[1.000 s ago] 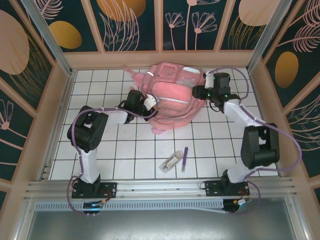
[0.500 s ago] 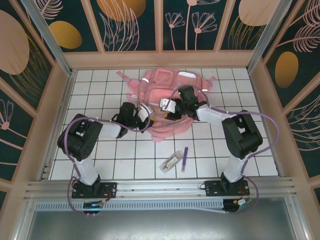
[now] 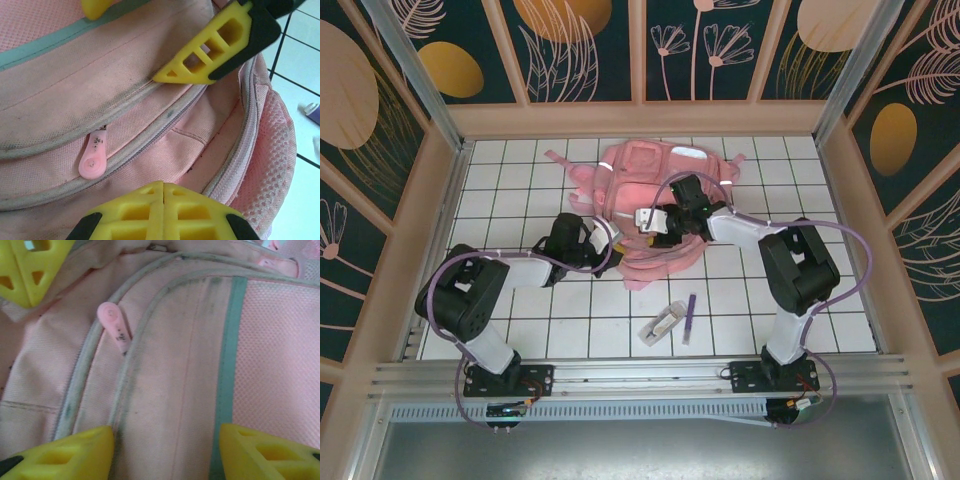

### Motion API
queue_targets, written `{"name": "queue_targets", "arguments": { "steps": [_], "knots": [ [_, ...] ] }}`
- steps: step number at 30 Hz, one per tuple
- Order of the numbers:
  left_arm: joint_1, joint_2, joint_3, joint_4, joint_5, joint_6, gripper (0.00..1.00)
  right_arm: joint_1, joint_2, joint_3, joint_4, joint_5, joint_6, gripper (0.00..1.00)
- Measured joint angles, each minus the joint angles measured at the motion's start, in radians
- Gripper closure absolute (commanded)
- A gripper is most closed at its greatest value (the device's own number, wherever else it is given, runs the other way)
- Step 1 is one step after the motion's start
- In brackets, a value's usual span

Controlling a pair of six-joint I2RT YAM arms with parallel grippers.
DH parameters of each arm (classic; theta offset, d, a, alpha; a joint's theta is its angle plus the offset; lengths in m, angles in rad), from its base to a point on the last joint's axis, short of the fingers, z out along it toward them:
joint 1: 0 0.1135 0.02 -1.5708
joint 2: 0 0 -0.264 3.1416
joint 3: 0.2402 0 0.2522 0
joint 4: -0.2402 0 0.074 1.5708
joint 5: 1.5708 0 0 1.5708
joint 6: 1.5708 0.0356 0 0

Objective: Pack the student bag

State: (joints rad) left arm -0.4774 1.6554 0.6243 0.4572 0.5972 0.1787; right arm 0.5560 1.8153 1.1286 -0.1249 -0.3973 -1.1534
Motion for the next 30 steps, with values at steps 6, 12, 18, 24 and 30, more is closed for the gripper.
{"name": "queue_targets", "arguments": {
  "steps": [6,12,18,24,30],
  "knots": [
    [0.000,-0.019,0.000,-0.006,-0.023,0.003,0.94,0.040,-0.014,-0.069,0.058,0.092,0.006,0.43],
    [0.000,-0.029,-0.003,-0.005,-0.050,0.006,0.79,0.086,-0.042,-0.165,0.228,0.240,0.007,0.84],
    [0.000,-0.103,-0.007,-0.005,-0.084,0.021,0.61,0.100,-0.100,-0.260,0.377,0.334,0.010,1.00],
    [0.000,-0.158,0.003,0.011,-0.090,0.070,0.51,0.085,-0.220,-0.256,0.386,0.283,0.045,1.00],
    [0.001,-0.137,0.044,0.045,-0.089,0.069,0.46,0.061,-0.230,-0.214,0.318,0.197,0.095,1.00]
  ]
}}
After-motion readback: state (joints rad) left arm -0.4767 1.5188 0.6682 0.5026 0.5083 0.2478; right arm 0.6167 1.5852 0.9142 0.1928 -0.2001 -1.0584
